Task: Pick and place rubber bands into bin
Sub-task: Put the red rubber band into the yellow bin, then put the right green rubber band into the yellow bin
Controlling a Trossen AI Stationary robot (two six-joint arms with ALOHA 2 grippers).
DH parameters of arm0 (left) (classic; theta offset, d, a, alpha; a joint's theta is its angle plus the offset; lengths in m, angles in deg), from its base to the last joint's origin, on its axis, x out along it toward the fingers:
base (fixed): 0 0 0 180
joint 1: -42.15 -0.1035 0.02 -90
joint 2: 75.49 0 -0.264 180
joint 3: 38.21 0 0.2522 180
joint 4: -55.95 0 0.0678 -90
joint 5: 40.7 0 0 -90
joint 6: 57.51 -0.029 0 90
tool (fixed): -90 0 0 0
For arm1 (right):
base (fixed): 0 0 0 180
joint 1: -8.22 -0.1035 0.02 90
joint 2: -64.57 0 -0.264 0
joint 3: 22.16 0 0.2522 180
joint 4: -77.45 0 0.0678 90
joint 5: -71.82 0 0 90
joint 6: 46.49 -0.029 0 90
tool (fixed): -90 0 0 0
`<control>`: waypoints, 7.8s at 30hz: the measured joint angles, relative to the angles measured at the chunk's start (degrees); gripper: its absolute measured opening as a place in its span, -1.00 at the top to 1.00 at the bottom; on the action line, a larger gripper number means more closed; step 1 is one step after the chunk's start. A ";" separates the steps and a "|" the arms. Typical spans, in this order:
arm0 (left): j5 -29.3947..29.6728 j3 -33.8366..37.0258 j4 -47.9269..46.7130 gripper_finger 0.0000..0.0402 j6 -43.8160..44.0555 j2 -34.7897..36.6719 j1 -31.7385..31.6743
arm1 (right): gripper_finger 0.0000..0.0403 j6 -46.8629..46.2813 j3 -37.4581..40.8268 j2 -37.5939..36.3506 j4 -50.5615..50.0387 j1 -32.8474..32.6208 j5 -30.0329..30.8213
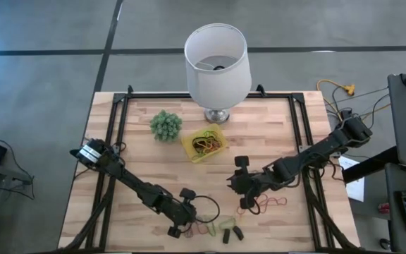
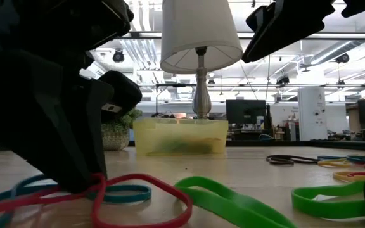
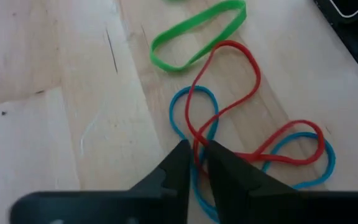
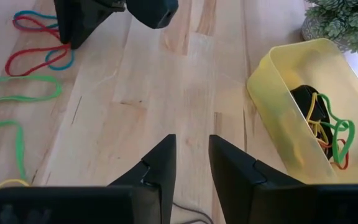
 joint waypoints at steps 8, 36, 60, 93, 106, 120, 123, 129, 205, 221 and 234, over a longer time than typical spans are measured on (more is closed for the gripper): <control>0.23 -0.01 0.02 0.96 -0.04 0.71 0.00 | 0.61 0.00 0.00 0.02 0.00 0.00 -0.02; 24.72 -0.14 -10.37 0.98 1.18 4.26 -2.03 | 0.66 -1.09 0.26 0.07 0.02 0.02 -0.15; 22.16 0.02 -10.48 0.54 -0.61 4.26 -5.24 | 0.66 -1.09 0.42 0.07 0.04 0.02 -0.13; 12.98 -0.03 -9.49 0.80 -1.77 1.46 -10.16 | 0.66 -1.07 1.33 0.07 0.10 0.07 -0.04; 15.01 -2.07 -10.43 1.00 -1.66 3.23 -10.29 | 0.66 -1.07 1.40 0.07 0.06 0.07 -0.04; 15.99 -3.40 -4.46 1.00 -8.99 14.21 -6.65 | 0.66 -0.85 1.92 0.07 -0.08 0.07 -0.05; 22.20 -3.41 -3.58 1.00 -12.71 16.53 -5.81 | 0.66 -0.85 1.92 0.07 -0.07 0.07 -0.07; 37.86 -2.88 -3.93 1.00 -20.61 19.19 -6.68 | 0.66 -0.85 1.92 0.07 -0.04 0.07 -0.07; 29.62 -0.67 4.68 1.00 -29.99 16.06 -33.77 | 0.66 -1.07 2.58 0.04 0.37 0.07 -0.07; 26.29 -0.25 1.49 0.63 -27.02 16.06 -33.95 | 0.66 -1.07 2.58 0.04 0.57 0.07 -0.07; 17.18 -1.10 -19.22 0.60 -13.26 20.72 -23.69 | 0.66 -3.01 4.16 0.04 0.66 0.07 -0.17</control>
